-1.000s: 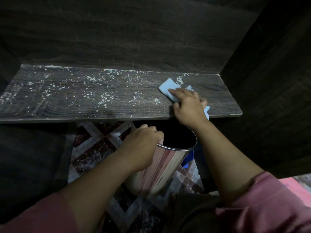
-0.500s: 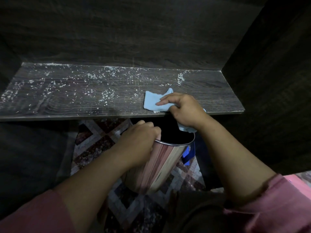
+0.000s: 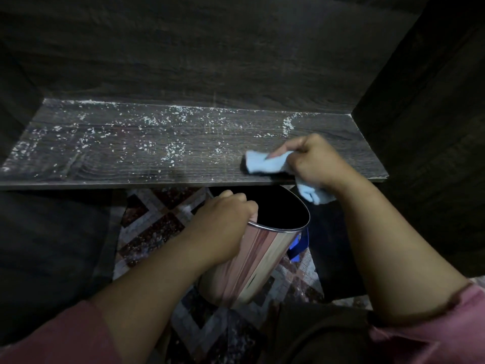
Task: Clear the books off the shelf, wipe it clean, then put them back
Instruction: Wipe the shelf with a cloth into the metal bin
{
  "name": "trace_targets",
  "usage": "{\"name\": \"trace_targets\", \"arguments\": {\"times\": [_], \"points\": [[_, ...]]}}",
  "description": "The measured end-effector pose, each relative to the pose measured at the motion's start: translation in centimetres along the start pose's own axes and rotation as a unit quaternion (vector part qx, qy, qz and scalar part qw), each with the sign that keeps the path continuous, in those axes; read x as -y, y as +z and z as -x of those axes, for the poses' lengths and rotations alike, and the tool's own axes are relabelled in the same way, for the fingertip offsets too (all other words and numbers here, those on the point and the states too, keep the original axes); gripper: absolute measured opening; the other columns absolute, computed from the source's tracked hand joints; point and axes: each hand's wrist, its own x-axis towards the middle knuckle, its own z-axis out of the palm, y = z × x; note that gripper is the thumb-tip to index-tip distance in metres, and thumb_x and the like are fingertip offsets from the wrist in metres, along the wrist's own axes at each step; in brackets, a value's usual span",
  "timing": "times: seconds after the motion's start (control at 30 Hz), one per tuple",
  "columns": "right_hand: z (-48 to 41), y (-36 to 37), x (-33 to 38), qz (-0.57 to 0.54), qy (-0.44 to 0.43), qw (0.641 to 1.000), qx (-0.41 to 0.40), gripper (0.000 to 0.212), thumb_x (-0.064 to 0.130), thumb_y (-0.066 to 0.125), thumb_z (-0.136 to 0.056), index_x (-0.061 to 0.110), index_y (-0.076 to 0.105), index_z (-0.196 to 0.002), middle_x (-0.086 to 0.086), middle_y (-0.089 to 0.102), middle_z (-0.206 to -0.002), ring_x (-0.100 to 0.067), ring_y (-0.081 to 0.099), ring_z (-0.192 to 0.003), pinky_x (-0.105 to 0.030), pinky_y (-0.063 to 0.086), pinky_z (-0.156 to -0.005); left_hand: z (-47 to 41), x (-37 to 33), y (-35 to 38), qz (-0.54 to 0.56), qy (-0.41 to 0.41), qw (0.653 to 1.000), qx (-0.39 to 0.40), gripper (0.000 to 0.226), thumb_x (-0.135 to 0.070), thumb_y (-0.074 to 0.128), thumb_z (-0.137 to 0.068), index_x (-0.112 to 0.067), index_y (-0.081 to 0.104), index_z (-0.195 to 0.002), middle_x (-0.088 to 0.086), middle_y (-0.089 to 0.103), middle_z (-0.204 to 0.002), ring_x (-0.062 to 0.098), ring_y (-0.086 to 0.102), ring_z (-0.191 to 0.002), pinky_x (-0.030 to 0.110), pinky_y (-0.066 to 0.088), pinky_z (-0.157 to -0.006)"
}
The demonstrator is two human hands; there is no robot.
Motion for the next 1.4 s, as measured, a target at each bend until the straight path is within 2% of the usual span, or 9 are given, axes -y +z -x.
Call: {"name": "trace_targets", "arguments": {"times": [0.07, 0.13, 0.23, 0.53, 0.7, 0.8, 0.9, 1.0, 1.4], "points": [[-1.0, -0.1, -1.1, 0.052, -0.025, 0.988, -0.143, 0.036, 0.001, 0.051, -0.086, 0.023, 0.074, -0.102, 0.008, 0.073, -0.09, -0.003, 0.065, -0.083, -0.015, 0.047, -0.075, -0.1, 0.1, 0.1, 0.001, -0.004, 1.0, -0.004, 0.029, -0.004, 0.06, -0.081, -0.029, 0.054, -0.094, -0.011, 0.048, -0.093, 0.011, 0.042, -0.097, 0.023, 0.036, -0.075], [-2.2, 0.2, -3.0, 0.13, -0.062, 0.962, -0.233, 0.042, 0.006, 0.047, -0.084, 0.021, 0.07, -0.116, -0.004, 0.063, -0.123, -0.024, 0.055, -0.115, -0.031, 0.039, -0.101, -0.2, 0.3, 0.2, 0.003, -0.006, 1.0, -0.005, 0.031, -0.002, 0.06, -0.081, -0.03, 0.053, -0.093, -0.011, 0.047, -0.091, 0.011, 0.042, -0.096, 0.022, 0.035, -0.073], [-3.3, 1.5, -4.9, 0.161, -0.042, 0.958, -0.233, 0.05, 0.007, 0.047, -0.083, 0.019, 0.06, -0.13, -0.009, 0.053, -0.135, -0.033, 0.045, -0.123, -0.039, 0.031, -0.105, -0.2, 0.3, 0.2, -0.001, -0.002, 1.0, -0.003, 0.032, -0.003, 0.06, -0.081, -0.032, 0.05, -0.09, -0.011, 0.048, -0.091, 0.011, 0.042, -0.096, 0.023, 0.036, -0.074], [-4.2, 2.7, -3.7, 0.198, -0.093, 0.97, -0.109, 0.063, 0.021, 0.037, -0.075, 0.014, 0.058, -0.134, -0.012, 0.055, -0.131, -0.032, 0.049, -0.122, -0.036, 0.037, -0.107, -0.2, 0.2, 0.4, -0.004, 0.0, 1.0, -0.01, 0.03, -0.005, 0.061, -0.081, -0.031, 0.052, -0.094, -0.013, 0.041, -0.088, 0.012, 0.043, -0.098, 0.023, 0.035, -0.075], [-3.1, 3.2, -3.1, 0.197, -0.154, 0.966, -0.062, 0.055, 0.013, 0.042, -0.078, 0.017, 0.062, -0.129, -0.009, 0.058, -0.128, -0.028, 0.051, -0.12, -0.026, 0.033, -0.105, -0.1, 0.1, 0.2, -0.014, 0.009, 1.0, -0.013, 0.029, -0.006, 0.061, -0.081, -0.028, 0.056, -0.1, -0.012, 0.043, -0.091, 0.012, 0.043, -0.098, 0.02, 0.027, -0.072], [-2.0, 3.3, -2.9, 0.168, -0.166, 0.971, -0.039, 0.048, 0.027, 0.047, -0.083, 0.021, 0.062, -0.128, -0.003, 0.058, -0.129, -0.019, 0.051, -0.121, -0.023, 0.034, -0.104, 0.1, 0.0, 0.2, -0.016, 0.017, 1.0, -0.016, 0.027, -0.006, 0.06, -0.081, -0.027, 0.056, -0.098, -0.008, 0.049, -0.095, 0.014, 0.044, -0.098, 0.02, 0.026, -0.072], [-1.8, 3.8, -3.4, 0.171, -0.152, 0.971, -0.074, 0.053, 0.049, 0.05, -0.089, 0.026, 0.053, -0.137, -0.005, 0.048, -0.139, -0.02, 0.044, -0.129, -0.032, 0.036, -0.108, 0.3, 0.0, 0.1, -0.017, 0.021, 0.999, -0.022, 0.026, -0.006, 0.06, -0.081, -0.025, 0.057, -0.098, -0.006, 0.052, -0.098, 0.015, 0.045, -0.098, 0.022, 0.031, -0.075], [-2.5, 4.4, -3.6, 0.269, -0.11, 0.952, -0.091, 0.062, 0.066, 0.033, -0.089, 0.034, 0.047, -0.14, -0.01, 0.044, -0.146, -0.031, 0.038, -0.134, -0.046, 0.03, -0.112, 0.5, 0.0, -0.1, -0.018, 0.025, 0.999, -0.032, 0.027, -0.006, 0.06, -0.081, -0.024, 0.057, -0.101, -0.005, 0.052, -0.1, 0.016, 0.045, -0.101, 0.024, 0.035, -0.081], [0.3, 5.2, -4.2, 0.243, -0.215, 0.943, -0.068, 0.037, 0.035, 0.052, -0.092, 0.025, 0.065, -0.125, -0.007, 0.066, -0.116, -0.033, 0.059, -0.1, -0.041, 0.047, -0.091, 1.3, -0.8, 0.5, -0.076, 0.055, 0.994, -0.051, 0.023, -0.002, 0.054, -0.074, -0.017, 0.06, -0.091, 0.002, 0.054, -0.088, 0.025, 0.053, -0.089, 0.032, 0.04, -0.071]]}}
